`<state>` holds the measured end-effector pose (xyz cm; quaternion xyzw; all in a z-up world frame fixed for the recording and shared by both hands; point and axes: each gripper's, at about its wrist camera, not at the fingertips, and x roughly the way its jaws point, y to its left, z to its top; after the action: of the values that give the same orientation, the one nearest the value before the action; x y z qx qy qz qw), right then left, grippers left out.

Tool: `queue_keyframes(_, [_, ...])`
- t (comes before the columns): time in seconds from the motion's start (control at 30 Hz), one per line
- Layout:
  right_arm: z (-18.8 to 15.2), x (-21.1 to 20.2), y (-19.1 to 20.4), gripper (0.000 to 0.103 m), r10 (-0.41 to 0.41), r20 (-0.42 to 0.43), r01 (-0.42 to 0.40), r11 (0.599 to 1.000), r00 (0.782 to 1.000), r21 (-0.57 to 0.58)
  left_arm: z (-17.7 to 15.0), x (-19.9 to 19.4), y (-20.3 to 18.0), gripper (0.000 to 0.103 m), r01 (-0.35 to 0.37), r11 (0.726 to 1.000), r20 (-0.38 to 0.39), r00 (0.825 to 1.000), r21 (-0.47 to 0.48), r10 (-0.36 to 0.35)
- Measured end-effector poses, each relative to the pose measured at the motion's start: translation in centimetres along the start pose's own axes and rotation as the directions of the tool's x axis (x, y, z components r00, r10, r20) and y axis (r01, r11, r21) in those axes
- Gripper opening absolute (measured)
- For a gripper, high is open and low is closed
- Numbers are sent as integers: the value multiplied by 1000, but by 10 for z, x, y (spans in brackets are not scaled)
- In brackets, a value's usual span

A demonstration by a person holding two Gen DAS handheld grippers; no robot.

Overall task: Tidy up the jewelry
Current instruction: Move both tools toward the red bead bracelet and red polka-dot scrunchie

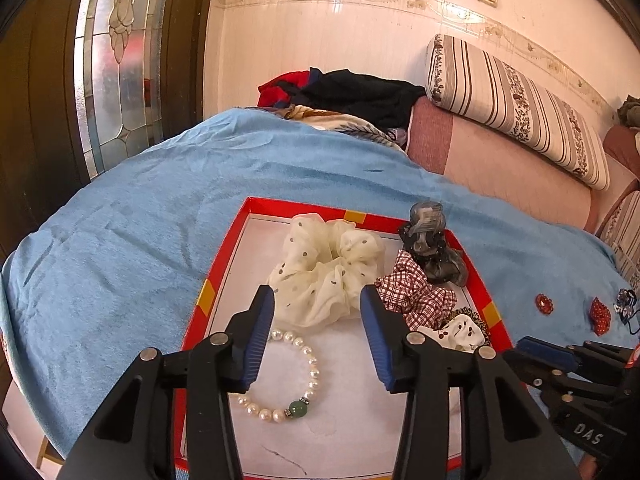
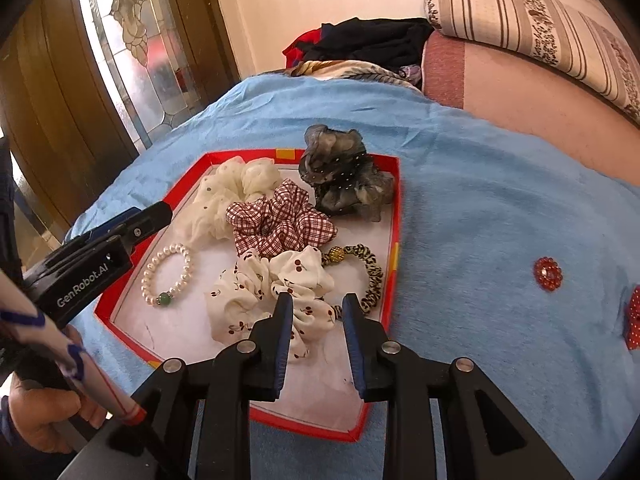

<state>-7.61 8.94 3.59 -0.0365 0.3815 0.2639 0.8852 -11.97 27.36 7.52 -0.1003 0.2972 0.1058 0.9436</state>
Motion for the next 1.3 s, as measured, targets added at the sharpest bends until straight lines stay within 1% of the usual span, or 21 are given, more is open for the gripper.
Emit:
queue_keyframes(0.17, [-3,-13,-8,28,1,13,-1,1000,1000,16,-1,-1,-1,44,-4,1000,6,1000,5,4])
queue_keyframes(0.33, [-9,-28,-24,28,-4,21,4,999,1000,43,-3,-4,-4,45,3,1000,13,1000,24,-3])
queue_keyframes(0.5, [-19,-42,-43,28,6,16,-8,998,1000,65,-5,-10,-13,51,9,998,31,999,54,-11])
queue_keyframes(0.7, [-44,-64,-83,28,-40,17,37,992,999,120,-10,-18,-36,53,31,992,52,998,123,-37])
queue_keyframes(0.83, [-61,-82,-122,28,-93,28,86,979,995,182,-17,-29,-58,53,76,984,53,995,159,-86])
queue_keyframes(0.97, [-72,-99,-160,28,-141,38,127,959,989,252,-31,-40,-93,54,154,969,12,987,194,-160])
queue_keyframes(1.03, [-80,-110,-180,28,-161,47,142,948,986,287,-40,-48,-113,54,192,956,-10,981,223,-195])
queue_keyframes(1.13, [-93,-122,-205,28,-188,50,162,932,981,326,-57,-56,-147,54,265,927,-63,964,264,-257])
queue_keyframes(1.17, [-97,-126,-212,31,-204,51,176,925,978,337,-65,-57,-159,54,299,917,-92,954,263,-284])
queue_keyframes(1.2, [-103,-129,-220,34,-218,52,187,918,975,350,-74,-56,-170,54,342,906,-136,939,251,-317])
queue_keyframes(1.23, [-109,-131,-228,34,-221,48,189,912,974,364,-81,-55,-177,54,367,898,-165,928,242,-335])
queue_keyframes(1.3, [-115,-133,-237,34,-214,40,183,906,976,383,-96,-52,-196,54,424,880,-236,897,215,-374])
